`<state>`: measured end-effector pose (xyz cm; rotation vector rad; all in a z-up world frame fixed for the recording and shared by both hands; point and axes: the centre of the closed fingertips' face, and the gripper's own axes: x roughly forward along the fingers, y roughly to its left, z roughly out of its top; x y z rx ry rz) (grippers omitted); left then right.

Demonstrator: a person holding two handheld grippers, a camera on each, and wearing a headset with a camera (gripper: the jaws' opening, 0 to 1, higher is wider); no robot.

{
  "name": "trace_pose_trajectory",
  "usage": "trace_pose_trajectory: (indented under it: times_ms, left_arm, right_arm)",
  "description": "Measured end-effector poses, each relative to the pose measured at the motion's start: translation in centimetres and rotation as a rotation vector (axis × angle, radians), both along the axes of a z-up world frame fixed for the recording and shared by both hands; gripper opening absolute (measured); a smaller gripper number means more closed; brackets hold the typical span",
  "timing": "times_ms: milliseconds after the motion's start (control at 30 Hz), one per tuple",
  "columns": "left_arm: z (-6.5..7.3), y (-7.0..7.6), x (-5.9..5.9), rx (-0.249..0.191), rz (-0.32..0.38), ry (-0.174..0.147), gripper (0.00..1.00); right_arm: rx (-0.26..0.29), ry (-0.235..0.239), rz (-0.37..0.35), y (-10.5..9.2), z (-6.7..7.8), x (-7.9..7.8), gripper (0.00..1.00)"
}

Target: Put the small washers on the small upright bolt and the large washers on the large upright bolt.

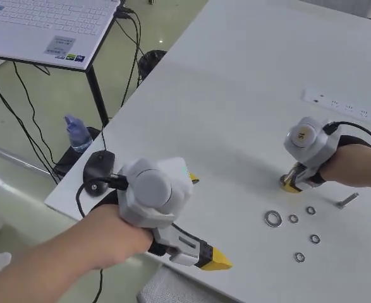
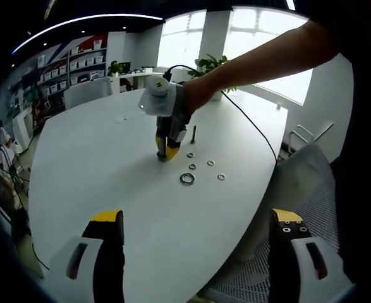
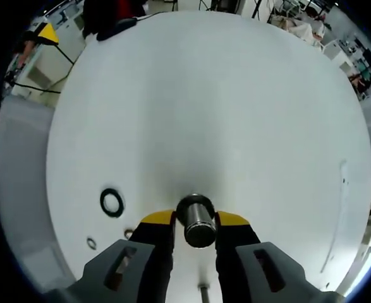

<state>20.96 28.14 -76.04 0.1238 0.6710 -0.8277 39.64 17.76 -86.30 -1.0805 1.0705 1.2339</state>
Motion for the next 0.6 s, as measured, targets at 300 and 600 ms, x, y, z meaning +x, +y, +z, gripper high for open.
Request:
trace_pose_trajectory:
  times_ms: [300, 600]
  left_arm:
    - [0.2, -0.8, -0.2, -0.013, 0.017, 0.001, 0.98]
    - [0.4, -1.2, -0.8, -0.017, 0.031, 0.008, 0.96]
  right_arm:
    - [0.015, 0.008, 0.01, 0.1, 0.1, 0.2, 0.25]
    - [0.03, 0.021, 0.008, -0.2, 0.2, 0.1, 0.34]
